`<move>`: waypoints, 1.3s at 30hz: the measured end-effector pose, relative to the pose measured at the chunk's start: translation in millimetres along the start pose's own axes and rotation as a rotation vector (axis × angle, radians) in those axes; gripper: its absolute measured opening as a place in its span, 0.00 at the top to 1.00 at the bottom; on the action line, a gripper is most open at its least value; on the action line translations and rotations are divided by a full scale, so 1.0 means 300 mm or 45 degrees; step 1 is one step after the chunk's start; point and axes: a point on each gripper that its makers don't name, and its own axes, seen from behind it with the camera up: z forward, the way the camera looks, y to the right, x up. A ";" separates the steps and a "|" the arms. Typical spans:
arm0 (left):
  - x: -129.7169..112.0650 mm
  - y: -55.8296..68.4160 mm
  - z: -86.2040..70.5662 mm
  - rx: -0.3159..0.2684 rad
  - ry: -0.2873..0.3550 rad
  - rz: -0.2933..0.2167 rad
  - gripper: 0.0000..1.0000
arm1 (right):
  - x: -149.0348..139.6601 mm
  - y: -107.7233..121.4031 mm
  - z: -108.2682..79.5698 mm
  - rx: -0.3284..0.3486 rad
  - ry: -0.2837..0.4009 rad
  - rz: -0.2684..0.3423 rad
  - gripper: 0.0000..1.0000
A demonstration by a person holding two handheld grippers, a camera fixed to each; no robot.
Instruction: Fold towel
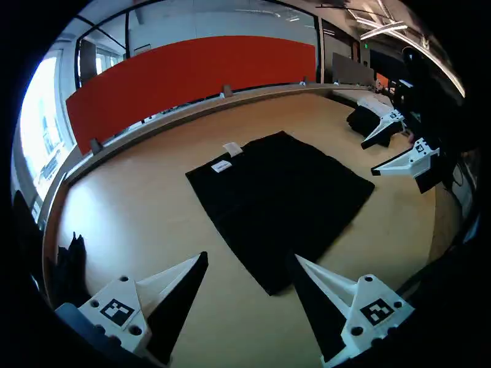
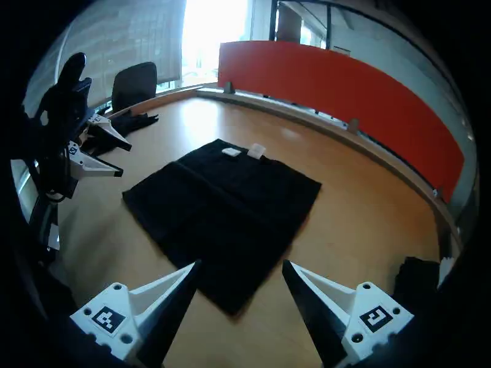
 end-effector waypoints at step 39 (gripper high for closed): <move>-0.191 0.105 0.073 -0.153 -0.290 0.016 0.08 | -0.202 -0.007 0.033 0.097 -0.217 0.000 0.10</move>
